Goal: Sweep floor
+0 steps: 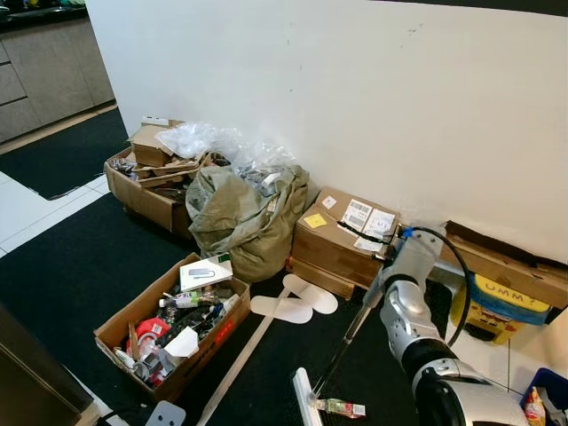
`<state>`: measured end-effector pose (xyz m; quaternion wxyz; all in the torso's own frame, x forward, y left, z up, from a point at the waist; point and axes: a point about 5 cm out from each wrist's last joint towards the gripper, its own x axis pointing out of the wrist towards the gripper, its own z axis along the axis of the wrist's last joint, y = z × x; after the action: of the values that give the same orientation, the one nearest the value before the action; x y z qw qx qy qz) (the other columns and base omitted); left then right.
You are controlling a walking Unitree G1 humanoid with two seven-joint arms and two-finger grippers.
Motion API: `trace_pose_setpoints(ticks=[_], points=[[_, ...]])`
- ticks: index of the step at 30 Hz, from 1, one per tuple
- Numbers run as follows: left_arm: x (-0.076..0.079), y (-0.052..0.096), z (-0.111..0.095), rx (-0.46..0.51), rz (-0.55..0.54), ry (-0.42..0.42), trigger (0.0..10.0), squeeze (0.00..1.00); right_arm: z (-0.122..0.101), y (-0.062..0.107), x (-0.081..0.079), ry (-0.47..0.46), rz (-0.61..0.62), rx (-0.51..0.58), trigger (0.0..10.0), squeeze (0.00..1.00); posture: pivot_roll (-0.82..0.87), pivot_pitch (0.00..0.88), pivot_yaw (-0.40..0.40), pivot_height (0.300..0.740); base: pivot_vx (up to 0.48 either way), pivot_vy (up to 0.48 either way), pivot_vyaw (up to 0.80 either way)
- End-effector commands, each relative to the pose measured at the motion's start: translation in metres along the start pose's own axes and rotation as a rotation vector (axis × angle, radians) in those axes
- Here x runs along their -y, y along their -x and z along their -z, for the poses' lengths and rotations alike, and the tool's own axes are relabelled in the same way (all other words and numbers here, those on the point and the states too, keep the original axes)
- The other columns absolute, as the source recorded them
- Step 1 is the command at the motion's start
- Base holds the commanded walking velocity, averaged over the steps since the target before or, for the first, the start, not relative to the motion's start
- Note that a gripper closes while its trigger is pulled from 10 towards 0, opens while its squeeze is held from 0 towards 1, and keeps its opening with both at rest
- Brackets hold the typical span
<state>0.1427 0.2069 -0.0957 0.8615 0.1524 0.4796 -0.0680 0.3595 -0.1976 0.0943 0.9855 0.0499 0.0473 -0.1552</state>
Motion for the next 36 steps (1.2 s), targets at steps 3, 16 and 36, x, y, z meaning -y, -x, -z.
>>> trace_pose_setpoints(ticks=[3,16,36], points=[[-0.004,0.000,-0.001,-0.006,-0.031,0.050,10.0,0.00,-0.044,-0.007,-0.022,0.009,-0.133,0.199,10.0,0.00,0.01,0.000,-0.035,0.740,0.000,0.000,0.00],[-0.013,-0.002,-0.013,0.040,-0.107,0.181,10.0,0.00,-0.032,0.010,-0.074,0.047,-0.434,0.172,10.0,0.00,0.01,0.000,-0.063,0.740,0.129,0.000,-0.06],[-0.005,-0.002,-0.006,0.018,-0.074,0.147,10.0,0.00,-0.027,0.015,-0.079,-0.010,-0.478,0.142,10.0,0.00,0.00,0.000,-0.051,0.740,0.275,0.000,-0.32]])
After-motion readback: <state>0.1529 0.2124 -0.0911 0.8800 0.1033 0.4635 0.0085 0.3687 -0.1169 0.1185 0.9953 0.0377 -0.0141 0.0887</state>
